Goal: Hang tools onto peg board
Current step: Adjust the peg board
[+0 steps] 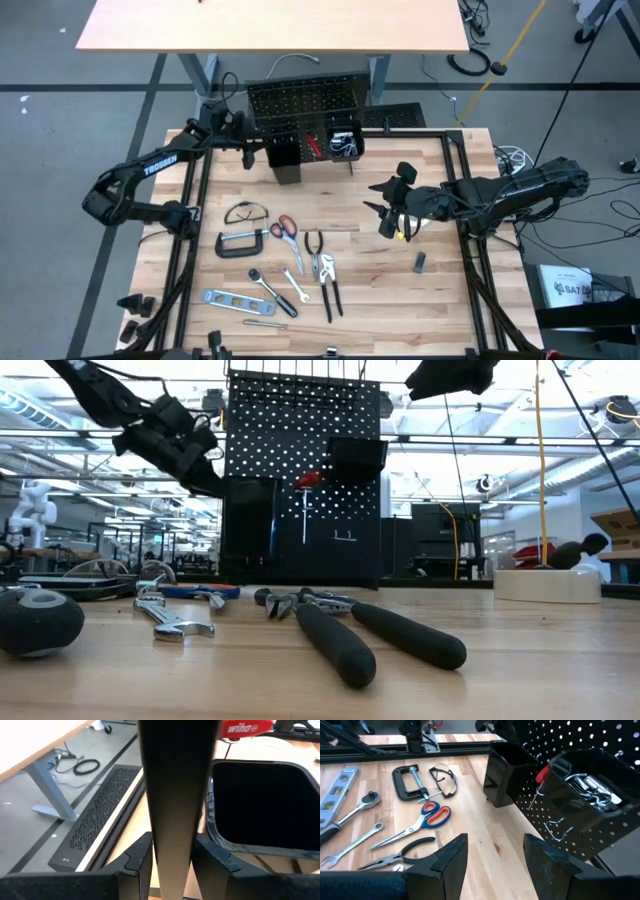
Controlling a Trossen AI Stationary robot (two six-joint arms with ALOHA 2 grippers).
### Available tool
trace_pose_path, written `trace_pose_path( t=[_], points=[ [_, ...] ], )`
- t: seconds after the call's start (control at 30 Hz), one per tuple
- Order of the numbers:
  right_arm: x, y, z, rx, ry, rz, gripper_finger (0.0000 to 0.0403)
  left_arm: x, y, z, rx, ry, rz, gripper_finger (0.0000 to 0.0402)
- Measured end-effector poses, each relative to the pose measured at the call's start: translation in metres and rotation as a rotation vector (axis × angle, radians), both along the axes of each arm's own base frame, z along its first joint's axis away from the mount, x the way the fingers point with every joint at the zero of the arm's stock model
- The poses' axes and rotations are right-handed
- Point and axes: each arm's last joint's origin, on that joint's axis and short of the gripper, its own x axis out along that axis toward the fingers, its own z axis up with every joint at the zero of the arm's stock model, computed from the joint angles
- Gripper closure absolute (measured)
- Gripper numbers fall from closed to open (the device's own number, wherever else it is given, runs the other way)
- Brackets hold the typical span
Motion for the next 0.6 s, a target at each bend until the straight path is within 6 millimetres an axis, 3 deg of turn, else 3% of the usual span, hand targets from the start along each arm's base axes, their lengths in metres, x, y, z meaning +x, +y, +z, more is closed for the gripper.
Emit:
trace_pose_path(
  t=[0.33, 0.6],
  points=[
    [0.0, -0.016, -0.003, -0.017, 0.038, -0.058, 0.0218, 0.015, 0.032, 0.003, -0.022, 0.015, 0.013, 0.0279],
    [0.0, -0.017, -0.004, -0.013, 0.05, -0.064, 0.0218, 0.012, 0.026, 0.006, -0.106, 0.055, 0.013, 0.0278]
  ],
)
